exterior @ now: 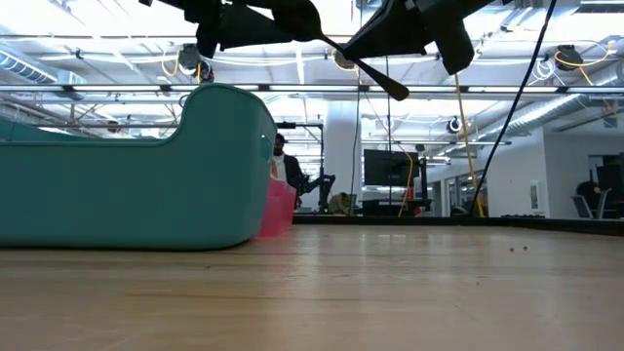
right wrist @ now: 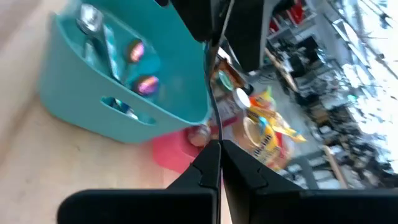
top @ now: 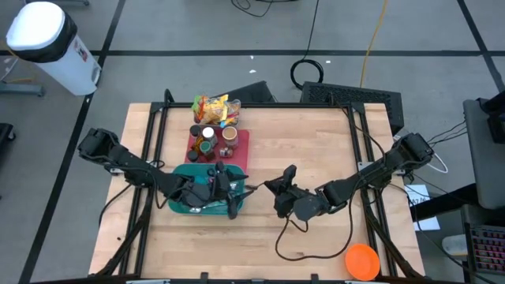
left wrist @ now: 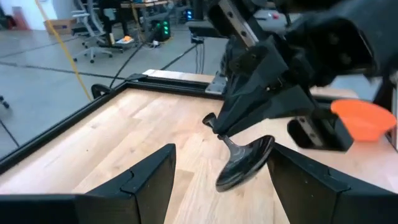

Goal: Pick & Place Food Item
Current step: Put the black spoon into the blue bin

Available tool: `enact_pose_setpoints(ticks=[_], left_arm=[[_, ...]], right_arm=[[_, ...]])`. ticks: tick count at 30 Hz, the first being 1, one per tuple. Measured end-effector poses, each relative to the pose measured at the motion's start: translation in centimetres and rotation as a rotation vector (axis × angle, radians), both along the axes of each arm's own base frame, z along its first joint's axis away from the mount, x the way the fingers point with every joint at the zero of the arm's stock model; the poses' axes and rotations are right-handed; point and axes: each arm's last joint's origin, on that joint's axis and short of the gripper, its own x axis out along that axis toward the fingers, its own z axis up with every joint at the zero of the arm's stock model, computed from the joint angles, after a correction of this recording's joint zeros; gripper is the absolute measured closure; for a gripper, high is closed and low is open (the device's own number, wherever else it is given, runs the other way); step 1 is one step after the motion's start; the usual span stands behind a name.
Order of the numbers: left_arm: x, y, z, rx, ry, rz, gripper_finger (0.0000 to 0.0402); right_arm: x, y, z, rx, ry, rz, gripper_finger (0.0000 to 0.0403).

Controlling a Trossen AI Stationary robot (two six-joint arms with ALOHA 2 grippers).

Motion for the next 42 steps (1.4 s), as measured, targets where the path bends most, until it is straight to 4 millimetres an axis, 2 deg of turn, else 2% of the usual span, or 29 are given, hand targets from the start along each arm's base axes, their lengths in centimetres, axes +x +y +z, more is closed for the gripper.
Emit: enact_pose_setpoints(ticks=[8, 11, 16, 22, 24, 29, 34, 39, 42], left_arm=[[0.0, -0.3, 0.0, 0.086, 0.034, -0.104, 0.0148], [0.1, -0.3, 0.0, 0.113, 0.04, -0.144, 0.0166], [0.1, -0.5, 0.0, 0.102, 0.04, -0.198, 0.0243], [0.0, -0.7, 0.3, 0.07, 0.025, -0.268, 0.0377], [-0.6, -0.7, 1.0, 0.044, 0.017, -0.279, 0.0387], [-3.6, -1.0, 2.9, -0.014, 0.063, -0.251, 0.0392], [-8.2, -1.2, 3.7, -0.089, 0.096, -0.149, 0.0392], [-13.3, -1.5, 3.4, -0.176, 0.009, -0.103, 0.0393], [-15.6, -1.4, 1.5, -0.245, -0.008, -0.096, 0.0393]], right_arm=[[0.1, 0.3, -0.1, 0.085, 0.001, 0.079, 0.0402], [0.1, 0.4, -0.1, 0.096, 0.005, 0.1, 0.0402], [0.1, 0.4, -0.1, 0.099, 0.004, 0.104, 0.0403], [0.1, 0.4, -0.1, 0.113, -0.002, 0.102, 0.0402], [0.2, 0.4, 0.0, 0.15, -0.025, 0.089, 0.04], [-0.5, 0.9, 0.2, 0.197, -0.048, 0.058, 0.0379], [-1.6, 1.9, 1.6, 0.287, -0.118, 0.084, 0.0347], [-2.5, 2.5, 2.4, 0.324, -0.137, 0.108, 0.0322], [-2.8, 2.7, 2.7, 0.326, -0.143, 0.119, 0.0315]])
